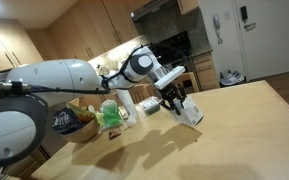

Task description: Move the white box closer to the green plastic

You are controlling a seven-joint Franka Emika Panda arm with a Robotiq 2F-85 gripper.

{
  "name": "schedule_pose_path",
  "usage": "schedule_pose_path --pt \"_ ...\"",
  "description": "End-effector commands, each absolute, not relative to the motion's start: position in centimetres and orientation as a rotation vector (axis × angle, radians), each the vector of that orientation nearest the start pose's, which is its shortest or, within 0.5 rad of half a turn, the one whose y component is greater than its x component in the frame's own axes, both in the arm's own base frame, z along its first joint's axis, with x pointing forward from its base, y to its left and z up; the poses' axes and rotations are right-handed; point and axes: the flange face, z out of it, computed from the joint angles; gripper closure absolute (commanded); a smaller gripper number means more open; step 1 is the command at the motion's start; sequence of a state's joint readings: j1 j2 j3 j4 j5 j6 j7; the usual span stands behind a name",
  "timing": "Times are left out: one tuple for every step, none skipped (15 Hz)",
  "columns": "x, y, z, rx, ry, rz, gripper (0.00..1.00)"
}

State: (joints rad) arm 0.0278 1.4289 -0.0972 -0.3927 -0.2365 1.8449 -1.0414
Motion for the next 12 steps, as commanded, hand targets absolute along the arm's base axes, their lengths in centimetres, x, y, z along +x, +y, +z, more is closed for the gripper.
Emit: schedule_pose_path --pt "80.9 -2.3 18.2 -2.905 -1.816 0.243 0.79" --pt "80.8 -1.4 18.2 -2.913 -1.838 0.270 0.79" --pt "80.9 -0.1 18.6 -2.916 -1.870 0.277 0.79" --pt "80.9 1.0 18.9 -2.916 -1.898 0.285 0.79" --pt "81.0 2.5 19.3 -2.918 -1.930 0.291 0.79" --pt "81.0 3.9 19.8 -2.912 -1.977 0.299 0.79" --pt "81.0 5.6 20.3 -2.895 -2.038 0.295 0.79" --pt "80.9 7.2 20.8 -2.896 -2.084 0.298 0.79" --pt "80.9 8.9 21.4 -2.876 -2.143 0.293 0.79" --pt "80.8 10.4 21.9 -2.850 -2.201 0.280 0.79" --pt "80.8 11.7 22.3 -2.812 -2.258 0.257 0.79" --pt "80.7 12.9 22.7 -2.774 -2.311 0.244 0.79"
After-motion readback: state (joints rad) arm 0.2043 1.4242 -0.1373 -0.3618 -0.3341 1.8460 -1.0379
